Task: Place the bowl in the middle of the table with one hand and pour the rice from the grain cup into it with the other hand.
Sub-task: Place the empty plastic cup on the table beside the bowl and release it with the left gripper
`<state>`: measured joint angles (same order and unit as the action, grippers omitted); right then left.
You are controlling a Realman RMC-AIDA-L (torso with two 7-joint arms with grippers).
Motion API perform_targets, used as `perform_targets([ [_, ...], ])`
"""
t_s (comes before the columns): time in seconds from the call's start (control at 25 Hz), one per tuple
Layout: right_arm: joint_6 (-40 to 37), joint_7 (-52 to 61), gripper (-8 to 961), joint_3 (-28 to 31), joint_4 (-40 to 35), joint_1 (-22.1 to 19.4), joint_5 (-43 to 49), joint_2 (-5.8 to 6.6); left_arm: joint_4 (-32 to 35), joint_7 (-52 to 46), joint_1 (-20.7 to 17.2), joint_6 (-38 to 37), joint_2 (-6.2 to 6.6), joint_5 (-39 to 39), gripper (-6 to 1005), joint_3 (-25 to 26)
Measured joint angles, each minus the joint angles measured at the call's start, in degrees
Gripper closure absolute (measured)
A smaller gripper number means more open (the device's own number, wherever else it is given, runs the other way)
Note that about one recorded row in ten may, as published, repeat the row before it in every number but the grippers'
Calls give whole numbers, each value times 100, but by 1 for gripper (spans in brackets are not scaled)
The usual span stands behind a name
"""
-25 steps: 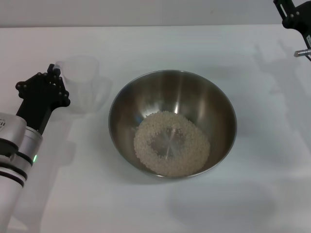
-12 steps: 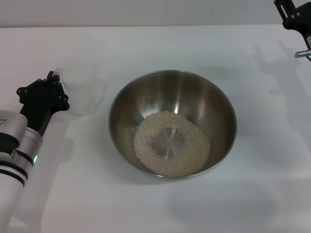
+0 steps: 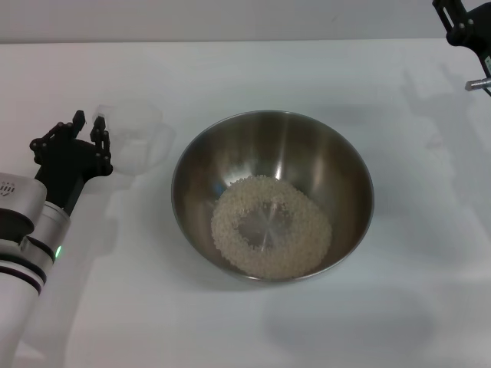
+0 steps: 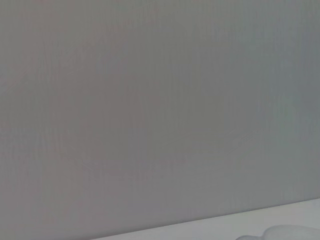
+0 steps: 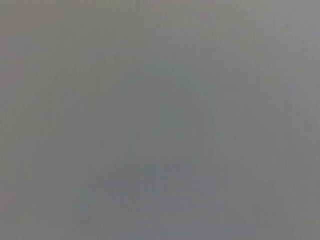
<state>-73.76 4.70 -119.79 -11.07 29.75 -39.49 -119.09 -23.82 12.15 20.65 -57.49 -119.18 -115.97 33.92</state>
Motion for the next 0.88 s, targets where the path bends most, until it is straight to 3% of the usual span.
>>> perform_targets([
  [0.12,1,-3,259,0,0,9,2,1,0,-6,-1,1,2,-7,758,0],
  [0.88,2,-27,258,0,0,47,-14,1,370,-745,-120,-32,28,-12,739,-179],
])
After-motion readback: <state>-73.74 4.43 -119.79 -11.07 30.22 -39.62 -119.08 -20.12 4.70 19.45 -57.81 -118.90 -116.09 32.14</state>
